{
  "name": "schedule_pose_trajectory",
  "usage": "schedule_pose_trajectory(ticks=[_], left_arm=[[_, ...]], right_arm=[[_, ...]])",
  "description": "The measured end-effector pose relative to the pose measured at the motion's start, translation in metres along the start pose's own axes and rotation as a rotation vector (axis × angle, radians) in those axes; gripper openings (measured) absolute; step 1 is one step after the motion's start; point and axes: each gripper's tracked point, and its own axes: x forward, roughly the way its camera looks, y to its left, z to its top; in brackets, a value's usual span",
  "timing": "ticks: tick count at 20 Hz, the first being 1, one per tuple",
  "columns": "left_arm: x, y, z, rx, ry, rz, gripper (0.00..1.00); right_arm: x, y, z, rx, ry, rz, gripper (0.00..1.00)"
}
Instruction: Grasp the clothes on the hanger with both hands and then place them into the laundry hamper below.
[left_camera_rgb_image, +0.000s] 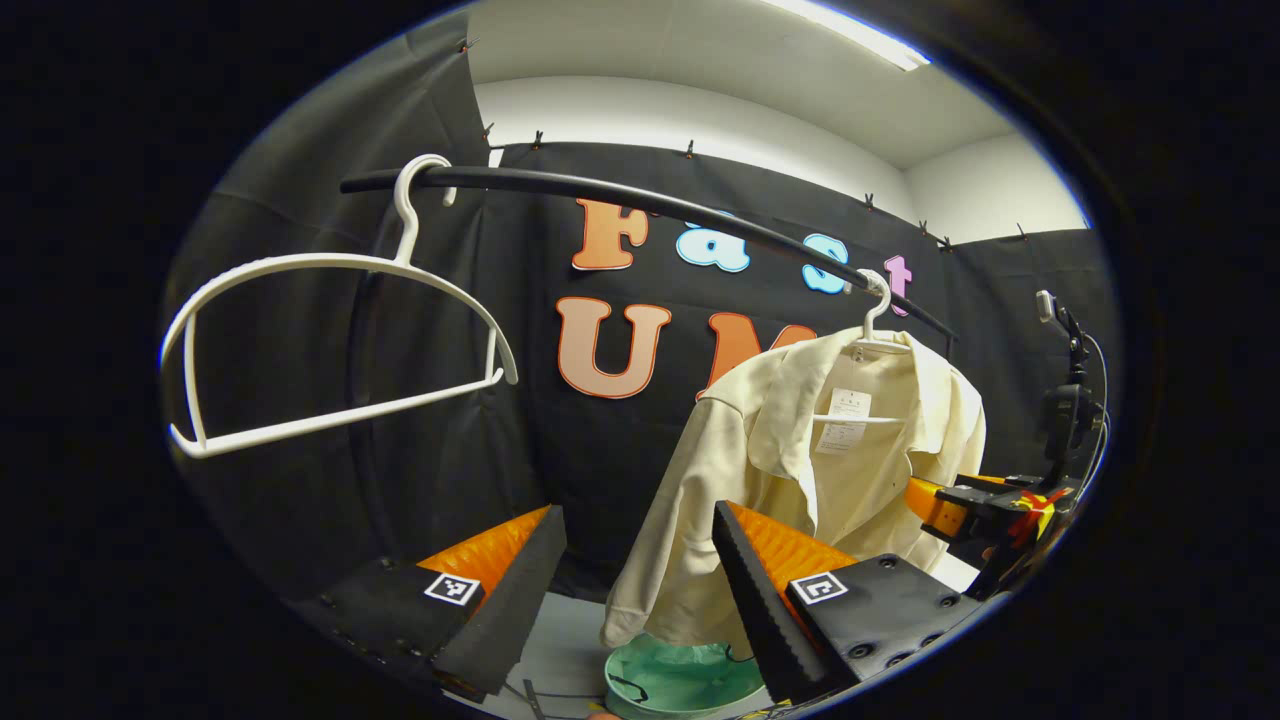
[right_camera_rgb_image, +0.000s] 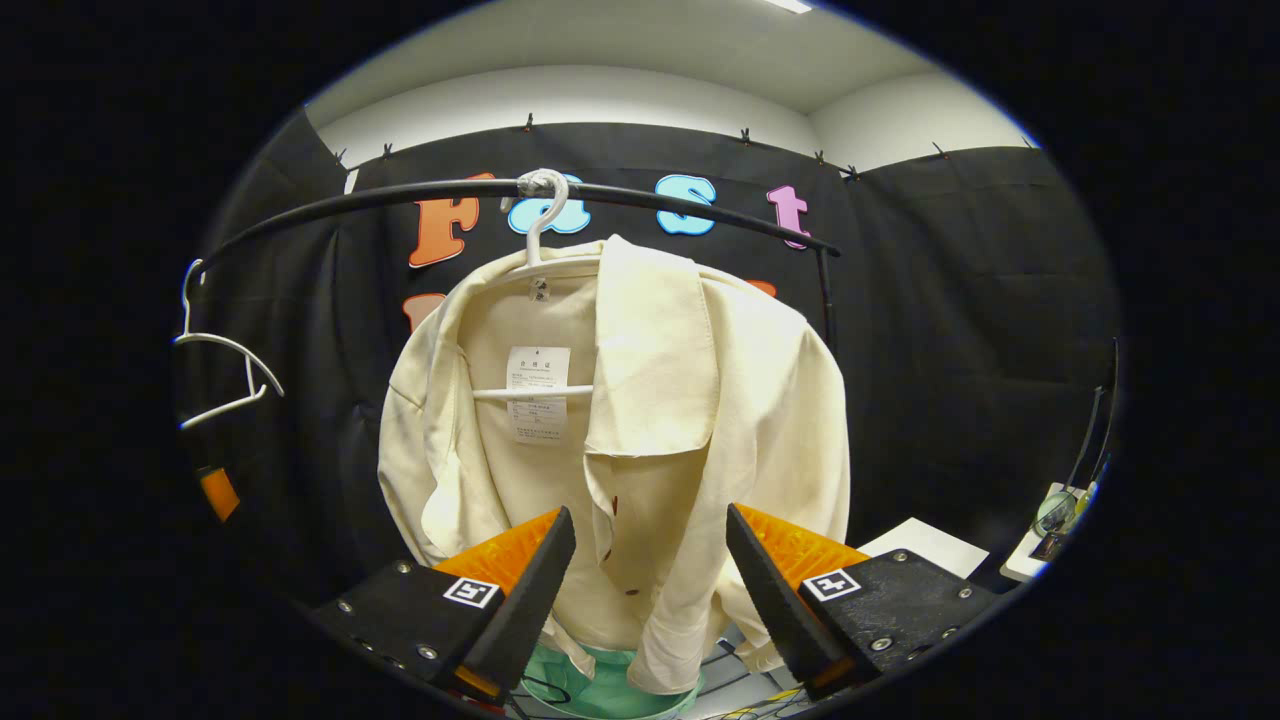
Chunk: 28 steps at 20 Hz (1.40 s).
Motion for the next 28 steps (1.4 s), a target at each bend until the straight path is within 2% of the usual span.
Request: schedule_pose_trajectory(ticks=[1,3,5,7,8,11,13,14,15,16,17,18,22,28], left_arm=[[0.002,-0.002,-0.001,-0.001,0.003,0.006,1.00],[0.007,-0.004,-0.001,0.009,0.007,0.020,0.93],[0.010,-0.009,-0.001,0.025,0.010,0.025,1.00],[0.012,-0.013,-0.001,0.032,0.011,0.029,1.00],[0.012,-0.015,-0.003,0.033,0.012,0.032,0.97],[0.015,-0.021,-0.005,0.034,0.020,0.042,0.97],[0.017,-0.023,-0.006,0.039,0.025,0.044,0.97],[0.018,-0.025,-0.007,0.040,0.024,0.042,0.94],[0.019,-0.029,-0.008,0.039,0.025,0.036,0.94],[0.022,-0.032,-0.009,0.036,0.027,0.032,1.00],[0.024,-0.037,-0.010,0.035,0.030,0.023,1.00],[0.026,-0.043,-0.011,0.035,0.032,0.011,1.00],[0.041,-0.075,-0.012,0.033,0.041,-0.041,1.00],[0.060,-0.113,-0.024,0.022,0.068,-0.120,1.00]], right_arm=[[0.008,0.002,-0.002,0.013,0.011,0.008,0.94],[0.026,0.004,-0.002,0.031,0.022,0.013,0.95],[0.038,0.005,-0.001,0.027,0.021,0.011,0.95],[0.048,0.005,0.000,0.015,0.019,0.006,0.94],[0.052,0.003,0.000,0.011,0.019,0.004,0.93],[0.067,-0.001,0.000,0.016,0.023,0.001,0.86],[0.074,-0.005,0.000,0.031,0.026,0.016,0.76],[0.076,-0.008,0.001,0.040,0.025,0.022,0.64],[0.077,-0.012,0.002,0.046,0.027,0.027,0.56],[0.076,-0.015,0.001,0.052,0.029,0.032,0.39],[0.075,-0.017,0.001,0.060,0.031,0.040,0.31],[0.073,-0.017,0.001,0.068,0.030,0.054,0.17],[0.062,-0.020,-0.003,0.073,0.036,0.093,0.04],[0.042,-0.026,-0.003,0.086,0.029,0.122,0.00]])
